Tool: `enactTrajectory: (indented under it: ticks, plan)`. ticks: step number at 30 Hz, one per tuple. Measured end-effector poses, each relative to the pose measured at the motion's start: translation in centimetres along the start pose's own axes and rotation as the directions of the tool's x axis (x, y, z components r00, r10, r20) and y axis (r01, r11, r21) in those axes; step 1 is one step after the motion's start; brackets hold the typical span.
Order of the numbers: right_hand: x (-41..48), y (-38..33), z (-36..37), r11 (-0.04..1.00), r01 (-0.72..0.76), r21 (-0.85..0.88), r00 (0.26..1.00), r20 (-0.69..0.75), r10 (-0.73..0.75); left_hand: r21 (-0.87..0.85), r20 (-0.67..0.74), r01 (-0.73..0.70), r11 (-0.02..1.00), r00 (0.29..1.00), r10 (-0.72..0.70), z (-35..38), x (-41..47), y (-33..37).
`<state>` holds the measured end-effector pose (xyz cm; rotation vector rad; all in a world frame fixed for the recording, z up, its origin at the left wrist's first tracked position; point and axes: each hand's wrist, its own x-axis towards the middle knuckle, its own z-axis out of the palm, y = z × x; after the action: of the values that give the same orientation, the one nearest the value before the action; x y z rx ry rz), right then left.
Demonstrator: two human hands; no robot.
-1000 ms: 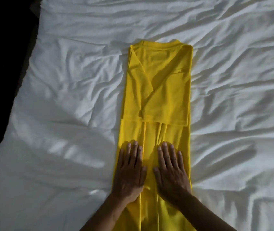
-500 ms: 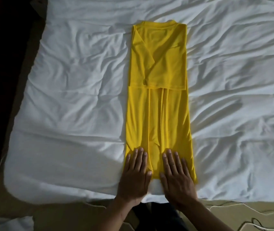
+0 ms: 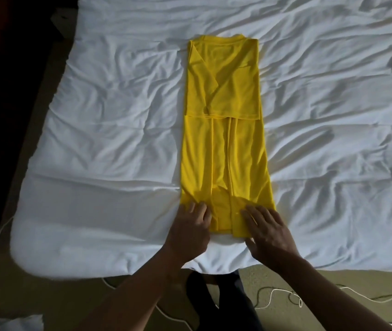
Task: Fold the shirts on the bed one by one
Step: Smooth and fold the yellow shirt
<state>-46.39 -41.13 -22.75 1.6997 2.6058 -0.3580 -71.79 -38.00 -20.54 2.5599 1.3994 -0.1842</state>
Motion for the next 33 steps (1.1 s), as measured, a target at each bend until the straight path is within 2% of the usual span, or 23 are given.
enactTrajectory:
  ticks: [5, 8, 12, 15, 17, 21, 23, 27, 33]
  plan:
    - [1.7, 0.6, -1.1, 0.999, 0.020, 0.037, 0.998, -0.055, -0.018, 0.031, -0.045, 0.011, 0.999, 0.999, -0.009, 0.1, 1.3, -0.5]
    - [2.8, 0.5, -1.9, 0.997, -0.026, 0.067, 0.997, -0.077, 0.031, -0.032, 0.006, 0.053, 0.998, 0.999, -0.053, -0.5, 2.4, -1.2]
    - [5.3, 1.3, -4.2, 0.990, -0.125, 0.068, 0.986, -0.106, 0.131, -0.230, 0.174, 0.143, 0.963, 0.979, -0.104, -4.0, 5.2, -3.0]
    - [8.6, 2.2, -6.7, 0.978, -0.183, 0.105, 0.974, -0.117, 0.195, -0.194, 0.335, 0.260, 0.946, 0.924, -0.185, -7.7, 8.7, -4.5]
    - [11.3, 3.1, -8.5, 0.972, -0.206, 0.110, 0.970, -0.109, 0.218, -0.201, 0.369, 0.290, 0.936, 0.907, -0.202, -9.9, 11.3, -5.9]
    - [17.3, 6.1, -11.4, 0.961, -0.246, 0.125, 0.965, -0.060, 0.255, -0.201, 0.338, 0.300, 0.933, 0.915, -0.221, -13.1, 17.1, -9.7]
    - [20.5, 7.7, -12.4, 0.945, -0.287, 0.155, 0.950, -0.079, 0.301, -0.204, 0.285, 0.306, 0.930, 0.927, -0.243, -14.5, 20.1, -11.7]
    - [27.2, 10.8, -13.9, 0.915, -0.329, 0.233, 0.918, -0.147, 0.367, -0.344, 0.133, 0.325, 0.881, 0.945, -0.297, -16.2, 26.0, -16.3]
    - [36.5, 15.8, -14.8, 0.892, -0.282, 0.354, 0.904, -0.213, 0.371, -0.537, 0.011, 0.356, 0.765, 0.910, -0.415, -16.5, 35.1, -22.8]
